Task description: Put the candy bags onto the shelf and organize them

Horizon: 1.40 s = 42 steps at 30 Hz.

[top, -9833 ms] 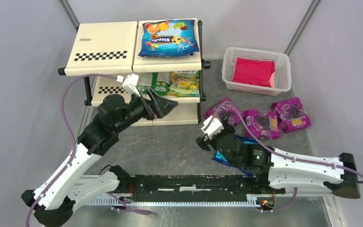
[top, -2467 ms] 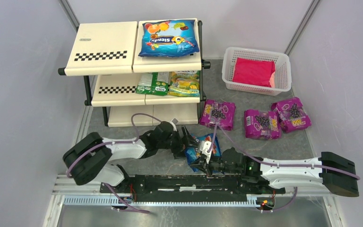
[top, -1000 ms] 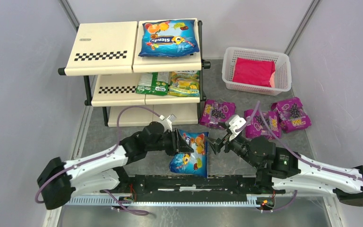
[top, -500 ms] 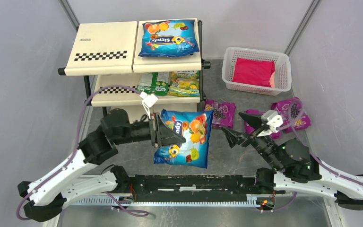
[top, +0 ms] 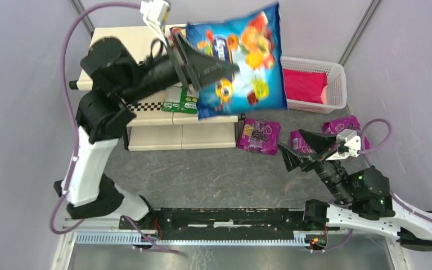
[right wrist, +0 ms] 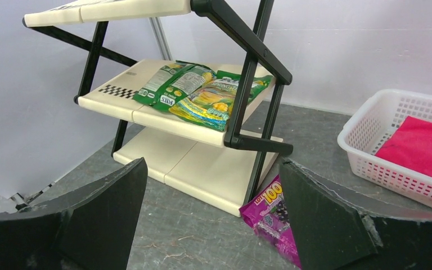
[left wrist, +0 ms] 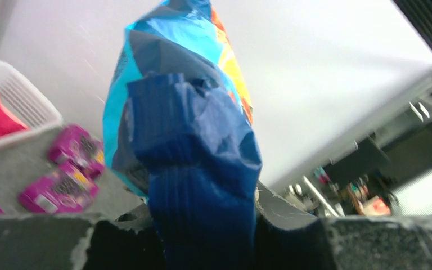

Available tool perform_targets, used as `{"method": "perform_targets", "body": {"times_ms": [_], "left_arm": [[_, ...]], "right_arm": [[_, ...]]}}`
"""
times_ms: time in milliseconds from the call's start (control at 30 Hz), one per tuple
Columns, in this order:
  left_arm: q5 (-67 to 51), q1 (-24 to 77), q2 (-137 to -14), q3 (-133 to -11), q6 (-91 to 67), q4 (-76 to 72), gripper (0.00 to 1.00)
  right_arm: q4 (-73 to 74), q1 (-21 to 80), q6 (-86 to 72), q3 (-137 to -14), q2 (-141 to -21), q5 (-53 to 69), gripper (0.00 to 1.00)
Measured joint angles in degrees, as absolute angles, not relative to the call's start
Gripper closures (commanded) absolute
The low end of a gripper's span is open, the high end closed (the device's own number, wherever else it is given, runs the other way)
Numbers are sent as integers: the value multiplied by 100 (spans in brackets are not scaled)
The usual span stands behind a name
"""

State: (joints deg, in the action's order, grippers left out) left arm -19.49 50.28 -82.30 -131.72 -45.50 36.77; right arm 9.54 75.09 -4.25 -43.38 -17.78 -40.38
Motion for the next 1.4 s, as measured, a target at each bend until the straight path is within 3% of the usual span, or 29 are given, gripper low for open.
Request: {"method": "perform_targets", "body": {"times_ms": [133,300,533,833,1100,1400], "left_arm": [[-2788,3306,-8543,-13089,-5542,2906,91],[-3199,1317,-9507,-13117,-6836,1778,91],[-3055,-290,-9535,-12125,-7686,1339,87],[-1686,-515,-7402,-9642,-7688,1267,83],[-1039,-473,-6667,-9015,-7690,1144,80],[-224,-425,-6794,-8792,-7942,1160,77]], "right_arm": [[1063,7509,-515,-4338,-1629,-4119,6],[1240,7509,-642,-4338,-1492,-4200,6],[1455,7509,-749,-4324,-1337,-4320,6],[1374,7509,-661,-4176,-1387,-4414,4],[1273,7509,-607,-3883,-1691,-4421,4],[1229,7509,-617,-3817,-1675,-4440,2]]}}
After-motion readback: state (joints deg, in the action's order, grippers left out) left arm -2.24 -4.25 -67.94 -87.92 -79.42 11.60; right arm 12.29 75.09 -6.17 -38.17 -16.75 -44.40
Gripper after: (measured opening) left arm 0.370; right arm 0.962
